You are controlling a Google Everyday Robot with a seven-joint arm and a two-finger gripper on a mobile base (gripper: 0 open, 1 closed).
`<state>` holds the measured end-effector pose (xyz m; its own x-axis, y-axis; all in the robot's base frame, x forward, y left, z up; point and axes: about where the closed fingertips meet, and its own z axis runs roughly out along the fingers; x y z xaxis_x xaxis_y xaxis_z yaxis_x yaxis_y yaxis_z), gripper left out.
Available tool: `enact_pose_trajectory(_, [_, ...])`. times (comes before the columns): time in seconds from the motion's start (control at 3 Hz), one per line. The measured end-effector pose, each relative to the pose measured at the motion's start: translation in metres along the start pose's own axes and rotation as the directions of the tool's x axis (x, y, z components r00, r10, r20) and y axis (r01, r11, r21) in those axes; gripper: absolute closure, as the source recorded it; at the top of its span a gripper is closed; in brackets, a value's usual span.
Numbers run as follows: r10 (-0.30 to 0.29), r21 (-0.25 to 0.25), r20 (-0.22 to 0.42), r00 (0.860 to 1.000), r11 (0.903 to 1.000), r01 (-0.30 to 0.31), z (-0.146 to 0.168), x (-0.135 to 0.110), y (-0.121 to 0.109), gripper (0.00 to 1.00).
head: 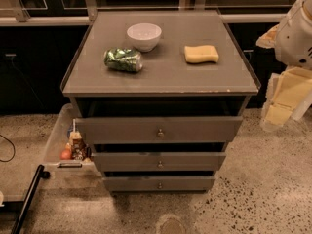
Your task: Open top drawer
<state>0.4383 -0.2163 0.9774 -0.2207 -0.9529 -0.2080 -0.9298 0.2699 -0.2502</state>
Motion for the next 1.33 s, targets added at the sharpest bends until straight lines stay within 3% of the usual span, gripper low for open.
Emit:
enact_pose_trajectory(0.33, [0.000, 0.000, 0.000, 1.000, 1.0000, 0.000, 0.000, 0.000, 0.000, 0.00])
enact_pose_trajectory(0.67, [0.014, -0.073, 0.018, 1.000, 0.9972, -0.013, 0.041, 0.007, 0.013, 0.00])
enact_pose_trajectory(1.0, [0.027, -0.171, 0.036, 0.999, 0.9851, -0.021, 0.110, 0.019, 0.031, 0.00])
enact_pose_trajectory(1.33, [0.019, -0.210, 0.058, 0.998, 0.9777, -0.006, 0.163, 0.029, 0.046, 0.00])
